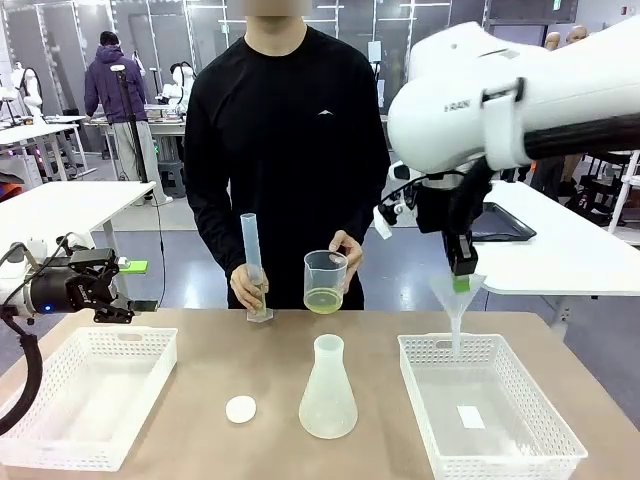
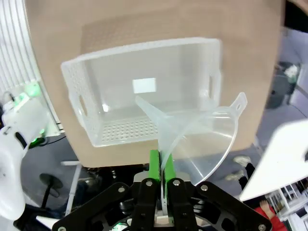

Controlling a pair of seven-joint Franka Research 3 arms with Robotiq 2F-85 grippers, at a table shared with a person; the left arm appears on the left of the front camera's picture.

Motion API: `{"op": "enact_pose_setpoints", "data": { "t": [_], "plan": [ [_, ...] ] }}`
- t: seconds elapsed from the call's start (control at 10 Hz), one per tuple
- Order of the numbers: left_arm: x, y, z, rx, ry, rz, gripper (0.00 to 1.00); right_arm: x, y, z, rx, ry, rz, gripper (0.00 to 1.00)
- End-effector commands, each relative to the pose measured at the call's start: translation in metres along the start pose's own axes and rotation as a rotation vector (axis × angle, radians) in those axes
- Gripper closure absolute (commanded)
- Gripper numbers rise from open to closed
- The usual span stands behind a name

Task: Prepare the solutions needed for the experiment.
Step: Pick up the Plastic Funnel and insert it into the Big flask.

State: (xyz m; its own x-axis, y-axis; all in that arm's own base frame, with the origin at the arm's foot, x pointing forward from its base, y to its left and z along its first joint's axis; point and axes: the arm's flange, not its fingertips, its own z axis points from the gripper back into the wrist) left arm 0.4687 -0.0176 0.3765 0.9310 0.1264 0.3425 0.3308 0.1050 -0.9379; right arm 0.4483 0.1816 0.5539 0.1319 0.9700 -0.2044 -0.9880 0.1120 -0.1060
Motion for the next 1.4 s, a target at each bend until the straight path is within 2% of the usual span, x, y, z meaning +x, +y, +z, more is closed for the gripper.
{"op": "enact_pose_setpoints", "data": {
  "t": [0.0,0.5,0.7,0.8,1.2,1.3],
  "plan": [
    [-0.001,-0.003,0.001,0.002,0.008,-0.006,0.0,-0.004,0.034,0.001,-0.15,0.051,-0.086,1.0],
    [-0.001,-0.003,0.001,0.002,0.008,-0.006,0.0,-0.006,0.09,0.034,-0.336,0.038,-0.107,1.0],
    [-0.001,-0.003,0.001,0.002,0.008,-0.006,0.0,-0.01,0.084,0.028,-0.296,0.009,-0.117,1.0],
    [-0.001,-0.003,0.001,0.002,0.008,-0.006,0.0,-0.005,0.09,0.046,-0.304,0.036,-0.084,1.0],
    [-0.001,-0.003,0.001,0.002,0.008,-0.006,0.0,-0.005,0.09,0.046,-0.304,0.036,-0.084,1.0],
    [-0.001,-0.003,0.001,0.002,0.008,-0.006,0.0,-0.005,0.092,0.045,-0.301,0.026,-0.08,0.96]
  ]
}}
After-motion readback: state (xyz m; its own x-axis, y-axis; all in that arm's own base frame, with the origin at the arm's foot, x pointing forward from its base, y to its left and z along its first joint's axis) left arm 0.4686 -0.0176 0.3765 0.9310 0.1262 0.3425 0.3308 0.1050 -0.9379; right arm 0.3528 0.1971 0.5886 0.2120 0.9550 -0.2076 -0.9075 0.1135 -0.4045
